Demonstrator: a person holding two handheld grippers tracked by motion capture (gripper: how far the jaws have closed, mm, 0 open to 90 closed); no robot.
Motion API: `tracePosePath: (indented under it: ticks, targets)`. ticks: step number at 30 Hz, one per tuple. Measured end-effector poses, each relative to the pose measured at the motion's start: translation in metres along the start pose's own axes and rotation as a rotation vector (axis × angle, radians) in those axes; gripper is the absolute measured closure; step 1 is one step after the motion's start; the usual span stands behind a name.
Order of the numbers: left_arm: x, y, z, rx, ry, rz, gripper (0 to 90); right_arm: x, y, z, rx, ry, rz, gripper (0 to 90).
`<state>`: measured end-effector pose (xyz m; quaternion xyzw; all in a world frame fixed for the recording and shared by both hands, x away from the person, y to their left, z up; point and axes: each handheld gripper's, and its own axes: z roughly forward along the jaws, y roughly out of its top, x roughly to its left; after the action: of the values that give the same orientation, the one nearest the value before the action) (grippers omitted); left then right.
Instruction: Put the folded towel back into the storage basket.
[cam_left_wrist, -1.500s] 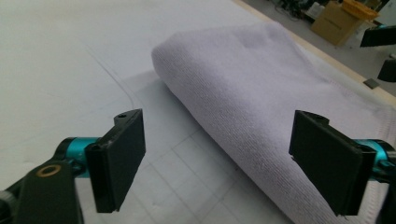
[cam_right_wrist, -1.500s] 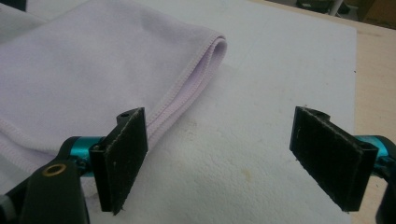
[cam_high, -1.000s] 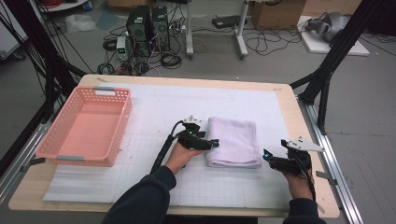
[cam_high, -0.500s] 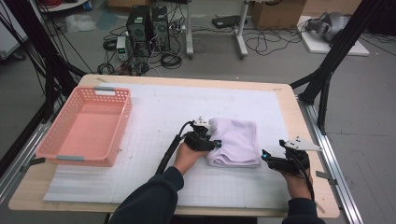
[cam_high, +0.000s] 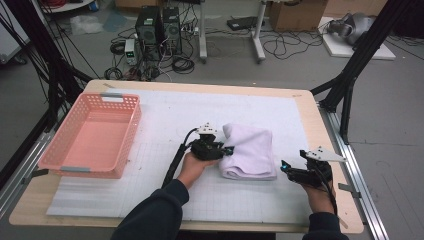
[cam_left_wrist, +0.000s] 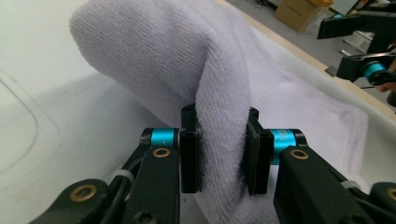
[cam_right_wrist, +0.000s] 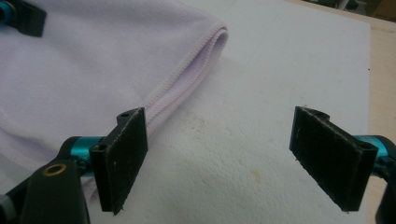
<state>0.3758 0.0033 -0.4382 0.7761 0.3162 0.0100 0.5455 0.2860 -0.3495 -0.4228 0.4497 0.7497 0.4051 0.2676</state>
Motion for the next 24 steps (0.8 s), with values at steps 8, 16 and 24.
tracePosePath:
  ticks: [8, 16, 24]
  targets:
    - [0.013, 0.005, -0.041, -0.035, -0.003, 0.032, 72.1, 0.002, 0.0, 0.001, 0.006, 0.006, -0.006, 18.3]
    - [0.022, 0.008, -0.082, -0.078, 0.022, 0.064, 72.1, 0.004, 0.001, 0.004, 0.012, 0.009, -0.016, 18.3]
    - [0.027, 0.011, -0.117, -0.13, 0.026, 0.096, 72.4, 0.006, 0.002, 0.005, 0.013, 0.017, -0.023, 18.2]
